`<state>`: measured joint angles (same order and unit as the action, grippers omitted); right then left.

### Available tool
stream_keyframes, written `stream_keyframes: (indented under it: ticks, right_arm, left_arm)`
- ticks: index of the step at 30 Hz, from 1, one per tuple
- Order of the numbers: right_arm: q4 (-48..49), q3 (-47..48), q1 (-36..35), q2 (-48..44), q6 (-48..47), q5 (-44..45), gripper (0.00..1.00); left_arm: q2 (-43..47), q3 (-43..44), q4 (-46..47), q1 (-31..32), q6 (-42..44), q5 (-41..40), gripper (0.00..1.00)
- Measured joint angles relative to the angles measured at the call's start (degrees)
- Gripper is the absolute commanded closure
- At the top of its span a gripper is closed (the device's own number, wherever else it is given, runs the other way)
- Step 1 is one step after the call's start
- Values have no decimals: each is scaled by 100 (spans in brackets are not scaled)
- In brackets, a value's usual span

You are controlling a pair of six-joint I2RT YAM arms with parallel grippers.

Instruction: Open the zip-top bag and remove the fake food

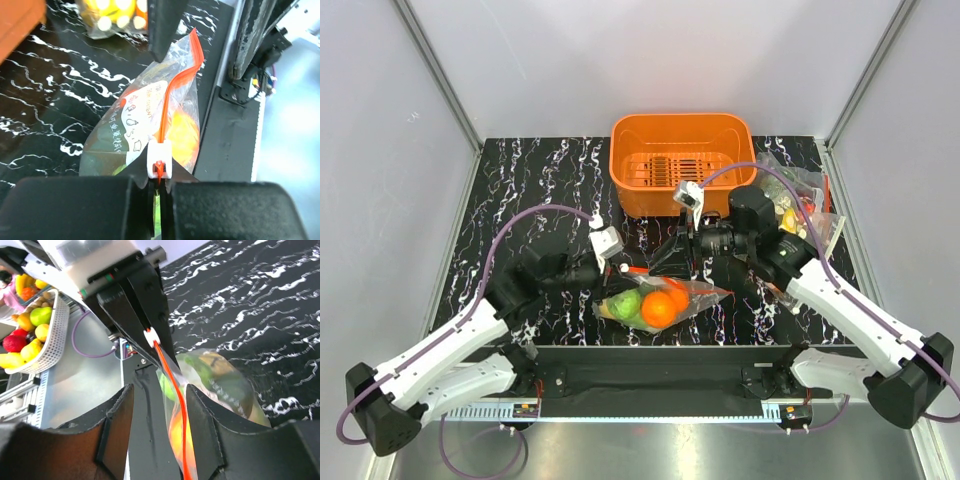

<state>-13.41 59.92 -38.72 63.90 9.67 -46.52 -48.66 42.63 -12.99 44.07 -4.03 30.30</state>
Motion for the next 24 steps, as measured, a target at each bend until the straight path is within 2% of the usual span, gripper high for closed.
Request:
stream_keyframes:
  ticks: [9,24]
  right_arm:
    - [396,83,-74,501,92,-367,47]
    - [979,271,-420,968,260,-420,48]
  left_arm:
    - [-144,140,-157,0,122,321,100]
    - [-219,162,-160,0,166,553,100]
